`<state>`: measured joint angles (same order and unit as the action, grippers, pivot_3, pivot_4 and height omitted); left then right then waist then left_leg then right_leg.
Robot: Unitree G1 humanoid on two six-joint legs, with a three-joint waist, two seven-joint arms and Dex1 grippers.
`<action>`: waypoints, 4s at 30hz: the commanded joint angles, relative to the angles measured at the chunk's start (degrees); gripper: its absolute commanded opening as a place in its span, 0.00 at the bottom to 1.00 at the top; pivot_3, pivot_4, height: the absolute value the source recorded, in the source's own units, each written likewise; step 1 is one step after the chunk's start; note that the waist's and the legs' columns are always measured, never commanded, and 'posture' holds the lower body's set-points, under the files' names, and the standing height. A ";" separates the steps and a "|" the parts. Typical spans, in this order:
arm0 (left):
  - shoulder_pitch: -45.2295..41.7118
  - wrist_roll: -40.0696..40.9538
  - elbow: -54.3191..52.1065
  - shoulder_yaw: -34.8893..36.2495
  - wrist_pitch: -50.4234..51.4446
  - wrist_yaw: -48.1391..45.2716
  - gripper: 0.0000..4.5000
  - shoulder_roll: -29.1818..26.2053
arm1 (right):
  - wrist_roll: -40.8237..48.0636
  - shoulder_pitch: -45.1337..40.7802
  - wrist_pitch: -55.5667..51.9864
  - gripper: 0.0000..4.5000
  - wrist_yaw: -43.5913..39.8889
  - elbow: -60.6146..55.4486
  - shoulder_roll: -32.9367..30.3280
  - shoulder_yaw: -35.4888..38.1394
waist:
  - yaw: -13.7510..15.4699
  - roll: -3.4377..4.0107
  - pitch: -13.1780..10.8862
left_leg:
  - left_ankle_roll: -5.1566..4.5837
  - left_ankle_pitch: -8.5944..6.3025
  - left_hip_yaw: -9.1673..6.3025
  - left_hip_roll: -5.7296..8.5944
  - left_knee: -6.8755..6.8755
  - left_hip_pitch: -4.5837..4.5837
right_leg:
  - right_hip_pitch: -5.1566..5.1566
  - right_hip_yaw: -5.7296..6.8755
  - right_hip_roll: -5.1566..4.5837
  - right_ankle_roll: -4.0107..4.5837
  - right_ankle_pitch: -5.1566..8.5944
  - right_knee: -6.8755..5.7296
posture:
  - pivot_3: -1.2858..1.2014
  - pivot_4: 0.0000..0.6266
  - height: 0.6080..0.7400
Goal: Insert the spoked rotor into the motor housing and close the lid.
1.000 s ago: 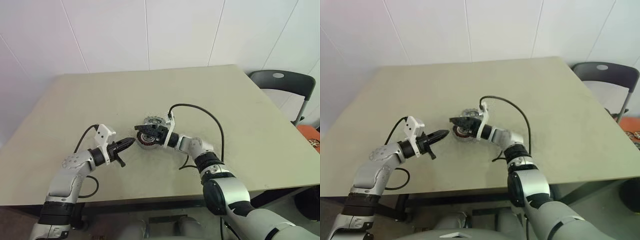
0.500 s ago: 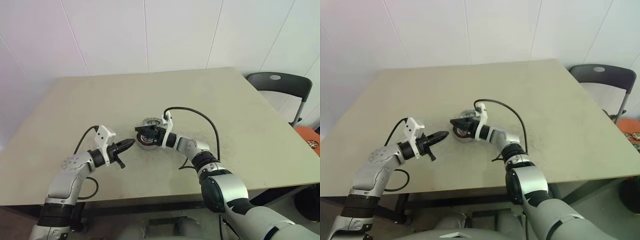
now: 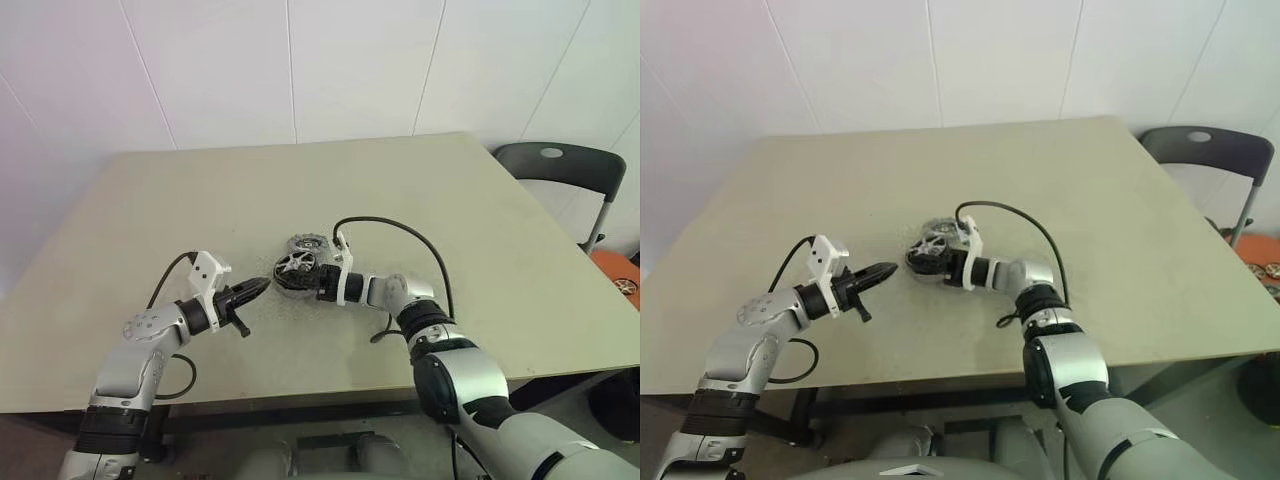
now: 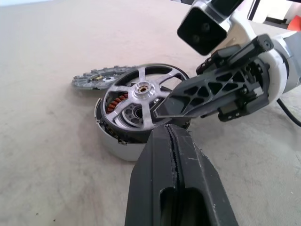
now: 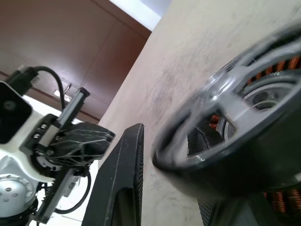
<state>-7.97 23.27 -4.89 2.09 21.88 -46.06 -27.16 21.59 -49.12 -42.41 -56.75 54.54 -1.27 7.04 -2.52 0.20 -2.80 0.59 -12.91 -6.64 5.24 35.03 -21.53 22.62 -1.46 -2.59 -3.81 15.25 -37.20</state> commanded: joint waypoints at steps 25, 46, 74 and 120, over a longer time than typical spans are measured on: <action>-0.56 0.24 -1.61 0.23 -0.48 0.17 0.00 -0.08 | -3.03 1.34 -2.30 0.33 3.83 -7.23 0.43 -8.52 | -0.17 0.00 0.00 | 0.08 -0.05 0.00 -0.03 0.00 0.14 | -0.07 0.02 0.01 0.08 0.05 -0.02 | 0.52 0.00 1.00; -1.33 0.10 -1.02 -0.56 -0.28 0.21 0.00 0.24 | 4.64 2.07 -12.00 0.33 -11.72 -21.11 -4.98 -10.64 | 0.02 0.00 -0.01 | 0.02 -0.01 0.00 -0.04 -0.04 -0.13 | 0.19 0.06 -0.02 0.00 -0.08 0.05 | 0.52 0.00 1.00; -1.48 -0.20 -0.83 -1.25 -0.48 0.53 0.00 0.82 | 2.03 2.72 -4.61 0.20 -4.84 -13.98 -2.69 -9.33 | 0.01 -0.01 0.00 | 0.08 -0.05 0.01 -0.04 -0.02 -0.10 | 0.15 0.07 -0.03 0.03 -0.07 0.05 | 0.52 0.00 1.00; 0.24 1.16 -0.75 2.79 -0.02 -1.03 0.00 -2.96 | -3.58 2.58 25.80 0.04 5.47 -7.87 5.06 -5.72 | -0.02 0.05 -0.04 | 0.05 -0.03 0.01 -0.04 -0.13 -0.03 | 0.14 0.05 -0.01 0.05 -0.06 0.08 | 0.52 0.00 1.00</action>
<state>-7.09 23.88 -4.60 4.04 22.06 -47.13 -29.84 18.11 -45.47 -18.09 -50.90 47.60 3.35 1.33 -2.54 0.25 -2.84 0.64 -12.94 -6.63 5.19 34.91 -21.56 22.76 -1.42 -2.60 -3.76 15.19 -37.12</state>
